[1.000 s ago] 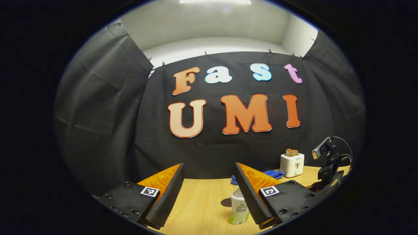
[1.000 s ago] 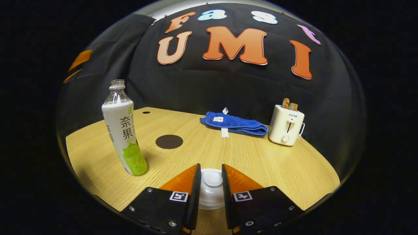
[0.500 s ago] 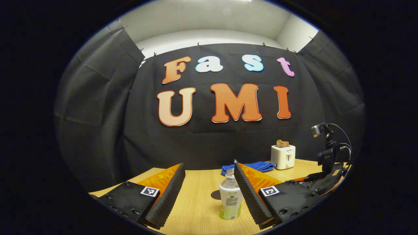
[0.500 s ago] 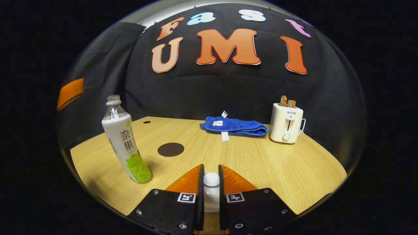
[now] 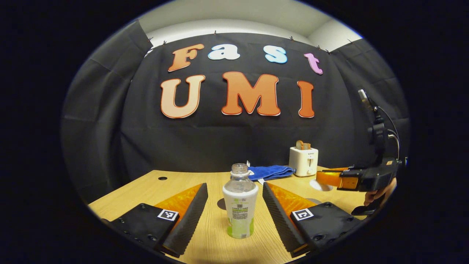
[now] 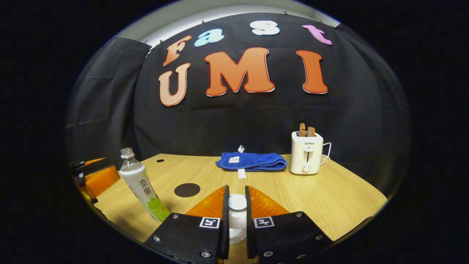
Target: Open the teacup lid with one hand, grasp the water bottle and pour water into the teacup with the other hand; after pouring, place the water bottle on the coaster and then close the teacup lid.
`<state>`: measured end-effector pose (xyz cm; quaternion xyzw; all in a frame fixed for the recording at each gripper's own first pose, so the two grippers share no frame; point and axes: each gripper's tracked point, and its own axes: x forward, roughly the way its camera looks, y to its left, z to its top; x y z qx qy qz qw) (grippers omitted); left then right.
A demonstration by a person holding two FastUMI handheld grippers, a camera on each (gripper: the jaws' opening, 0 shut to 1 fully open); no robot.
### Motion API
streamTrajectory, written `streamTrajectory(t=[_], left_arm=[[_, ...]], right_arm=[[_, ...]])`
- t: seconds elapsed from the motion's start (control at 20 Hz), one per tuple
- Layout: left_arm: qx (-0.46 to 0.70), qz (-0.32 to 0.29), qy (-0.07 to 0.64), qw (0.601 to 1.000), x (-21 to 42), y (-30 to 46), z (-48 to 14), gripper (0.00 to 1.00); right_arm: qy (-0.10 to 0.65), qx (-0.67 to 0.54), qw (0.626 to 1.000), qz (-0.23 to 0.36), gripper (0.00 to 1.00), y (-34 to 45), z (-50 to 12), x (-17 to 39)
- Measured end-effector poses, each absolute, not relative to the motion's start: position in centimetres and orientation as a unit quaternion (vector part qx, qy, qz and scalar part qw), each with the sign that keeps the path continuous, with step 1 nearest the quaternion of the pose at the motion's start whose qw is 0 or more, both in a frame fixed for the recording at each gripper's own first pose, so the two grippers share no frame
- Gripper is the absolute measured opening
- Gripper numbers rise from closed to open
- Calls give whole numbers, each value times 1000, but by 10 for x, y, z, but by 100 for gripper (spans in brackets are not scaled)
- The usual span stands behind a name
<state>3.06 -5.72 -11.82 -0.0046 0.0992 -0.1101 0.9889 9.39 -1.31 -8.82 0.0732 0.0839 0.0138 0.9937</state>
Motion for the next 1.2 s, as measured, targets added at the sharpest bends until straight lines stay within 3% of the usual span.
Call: streamTrajectory(t=[0.55,0.6,0.65,0.75,1.0,1.2], left_arm=[[-22,-91,216,972,38,-62,-197,97],[-36,-86,223,970,39,-62,-199,96],[-49,-79,226,970,40,-63,-202,83],[-55,-76,231,968,39,-63,-203,73],[-55,-94,222,969,45,-73,-202,66],[-21,-95,202,974,46,-76,-200,67]], right_arm=[[51,77,996,-10,19,-41,-51,83],[50,75,996,-11,19,-42,-50,82],[49,74,996,-12,19,-43,-49,81],[50,72,996,-13,19,-44,-50,80],[51,77,996,-13,19,-47,-53,77],[52,83,995,-15,19,-51,-57,76]])
